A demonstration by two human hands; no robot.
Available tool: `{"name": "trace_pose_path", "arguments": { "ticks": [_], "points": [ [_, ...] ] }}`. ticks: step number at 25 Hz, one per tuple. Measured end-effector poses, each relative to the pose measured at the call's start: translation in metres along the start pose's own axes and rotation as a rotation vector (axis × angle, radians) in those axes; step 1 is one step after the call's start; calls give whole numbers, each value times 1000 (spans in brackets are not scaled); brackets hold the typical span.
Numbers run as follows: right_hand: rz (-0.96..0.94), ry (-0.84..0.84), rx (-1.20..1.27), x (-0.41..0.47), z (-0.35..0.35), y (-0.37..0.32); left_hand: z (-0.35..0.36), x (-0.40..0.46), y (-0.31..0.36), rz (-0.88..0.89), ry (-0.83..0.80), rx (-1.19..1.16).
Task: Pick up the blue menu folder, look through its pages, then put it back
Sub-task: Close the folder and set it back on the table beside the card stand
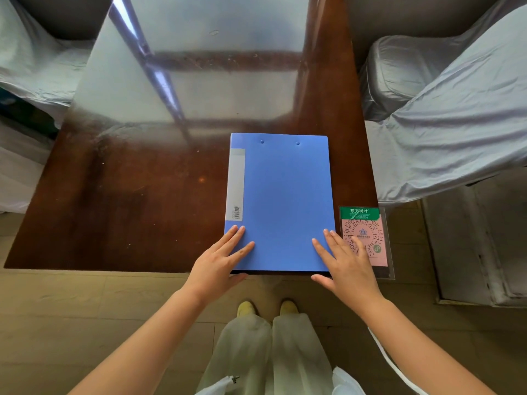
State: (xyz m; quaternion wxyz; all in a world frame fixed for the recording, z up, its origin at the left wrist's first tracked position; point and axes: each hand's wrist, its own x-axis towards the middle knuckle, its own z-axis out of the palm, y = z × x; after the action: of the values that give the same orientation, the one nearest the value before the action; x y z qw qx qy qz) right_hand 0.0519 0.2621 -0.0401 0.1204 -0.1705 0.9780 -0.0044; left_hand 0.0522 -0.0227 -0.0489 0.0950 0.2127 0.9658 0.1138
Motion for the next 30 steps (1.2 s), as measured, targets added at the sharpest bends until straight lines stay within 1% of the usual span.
{"name": "trace_pose_path", "arguments": {
  "ticks": [7,15,20,25,27,28,29,30],
  "points": [
    [-18,39,-8,-4,0,2,-1,0,-5,36,-22,39],
    [-61,109,-20,-5,3,7,8,-5,-6,85,41,66],
    [-74,159,-17,-6,8,7,8,-6,-11,123,28,76],
    [-91,156,12,-8,7,7,13,-7,-11,144,64,75],
    [-91,202,45,-8,5,9,15,-7,-12,147,79,74],
    [-22,267,121,-6,3,13,15,-7,-13,150,75,76],
    [135,354,260,-3,1,23,15,-6,-12,152,64,77],
    [360,421,457,-2,-2,38,15,-6,-12,153,52,79]
  ]
}}
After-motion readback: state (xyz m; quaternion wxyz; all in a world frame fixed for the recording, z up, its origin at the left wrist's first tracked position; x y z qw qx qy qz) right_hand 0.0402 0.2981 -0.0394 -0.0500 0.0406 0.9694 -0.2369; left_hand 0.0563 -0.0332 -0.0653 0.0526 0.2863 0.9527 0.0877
